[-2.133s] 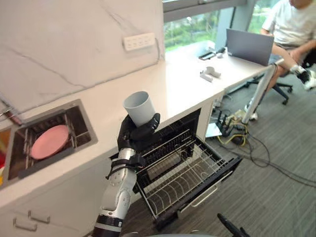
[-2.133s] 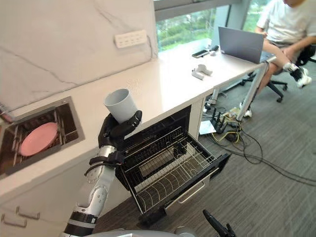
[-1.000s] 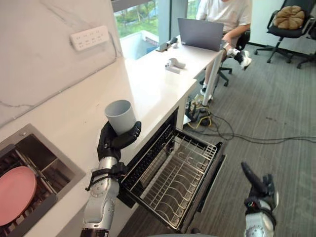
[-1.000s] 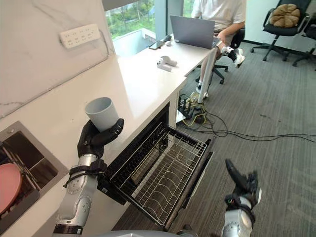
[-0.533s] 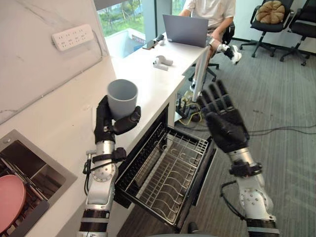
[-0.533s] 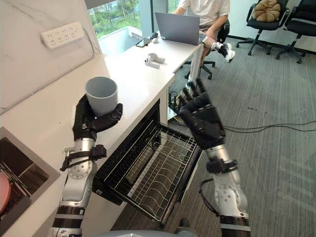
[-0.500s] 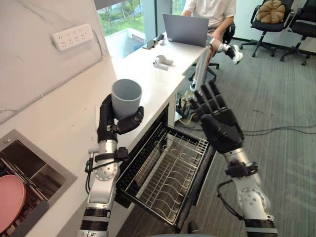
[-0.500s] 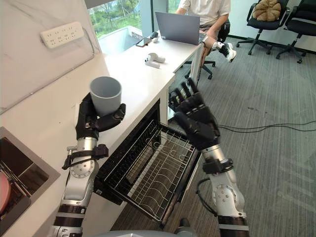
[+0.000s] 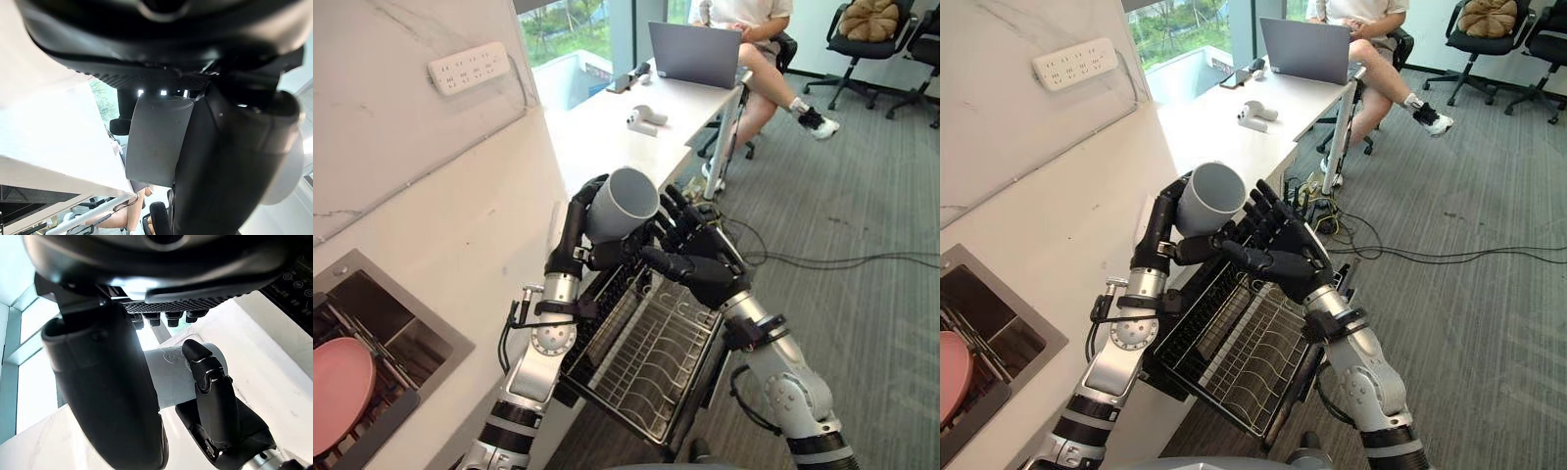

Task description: Walk over to the sink, pick up the cup, carry it to the dishwasher, place the cup inside the dishwasher, then close the dishwasher door

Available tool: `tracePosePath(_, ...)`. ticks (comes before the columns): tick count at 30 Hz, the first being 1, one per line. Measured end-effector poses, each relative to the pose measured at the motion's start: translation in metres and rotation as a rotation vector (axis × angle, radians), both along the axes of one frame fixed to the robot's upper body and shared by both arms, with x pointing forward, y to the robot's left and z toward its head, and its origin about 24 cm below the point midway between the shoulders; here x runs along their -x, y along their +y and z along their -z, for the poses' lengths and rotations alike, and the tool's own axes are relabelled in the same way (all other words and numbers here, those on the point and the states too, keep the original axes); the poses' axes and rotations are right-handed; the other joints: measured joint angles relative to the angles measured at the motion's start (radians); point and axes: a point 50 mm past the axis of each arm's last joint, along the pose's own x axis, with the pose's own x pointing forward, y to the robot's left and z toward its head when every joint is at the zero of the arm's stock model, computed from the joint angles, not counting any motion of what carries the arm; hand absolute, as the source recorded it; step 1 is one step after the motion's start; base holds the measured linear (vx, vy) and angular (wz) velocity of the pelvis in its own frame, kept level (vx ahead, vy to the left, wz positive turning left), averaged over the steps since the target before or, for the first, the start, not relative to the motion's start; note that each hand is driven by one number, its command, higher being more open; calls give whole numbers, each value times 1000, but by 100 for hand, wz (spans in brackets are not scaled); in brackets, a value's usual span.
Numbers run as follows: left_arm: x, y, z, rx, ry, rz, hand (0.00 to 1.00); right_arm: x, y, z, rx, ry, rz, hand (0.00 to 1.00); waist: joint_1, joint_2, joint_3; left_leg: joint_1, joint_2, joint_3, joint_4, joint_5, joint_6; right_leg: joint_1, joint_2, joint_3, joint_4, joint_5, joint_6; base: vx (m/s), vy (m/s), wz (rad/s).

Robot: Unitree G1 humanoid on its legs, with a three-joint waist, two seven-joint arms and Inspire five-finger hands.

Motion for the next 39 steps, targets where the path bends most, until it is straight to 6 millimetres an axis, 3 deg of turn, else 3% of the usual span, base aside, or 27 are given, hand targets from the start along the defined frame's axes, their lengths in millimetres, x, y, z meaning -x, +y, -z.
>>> tracePosePath(7,2,-14,-1,52,21,43,0,-11,22,-13,37,-5,51,100,1,6,3,-10,0,-23,0,10,0,4,0,-21,0,0,0,-41,-30,9)
tracePosePath(8,2,-15,-2,60,20,43,0,-12,26,-16,47,-11,68,0,2,7,4,-10,-1,-30,0,11,1,8,-1,-28,0,0,-1,-27,-21,13)
tracePosePath(18,4,-24,-9,122,1,52,0,-26,44,-23,74,-30,224,0,22,10,4,-10,-15,-68,-31,43,8,20,-10,-66,0,-1,-1,-43,-12,12)
tracePosePath(26,3,-25,-10,140,3,58,0,-24,51,-25,84,-55,278,0,22,16,0,-10,-15,-80,-36,51,8,25,-10,-78,0,-1,-1,-26,-9,4)
tracePosePath(27,3,-25,-10,140,3,59,100,-24,51,-25,82,-56,282,0,22,16,0,-10,-15,-82,-36,52,8,26,-10,-80,0,-1,-1,-34,-10,9)
tracePosePath(34,7,-34,-8,152,19,113,100,-25,49,-31,94,-101,440,0,34,18,-2,-10,-16,-96,-46,64,8,30,-10,-92,0,0,-3,-38,-7,6)
tracePosePath(39,31,-50,7,160,93,255,100,-36,13,-49,-4,-149,762,0,42,36,-14,-10,-20,-101,-60,72,10,28,-11,-100,0,1,-3,-17,-2,3)
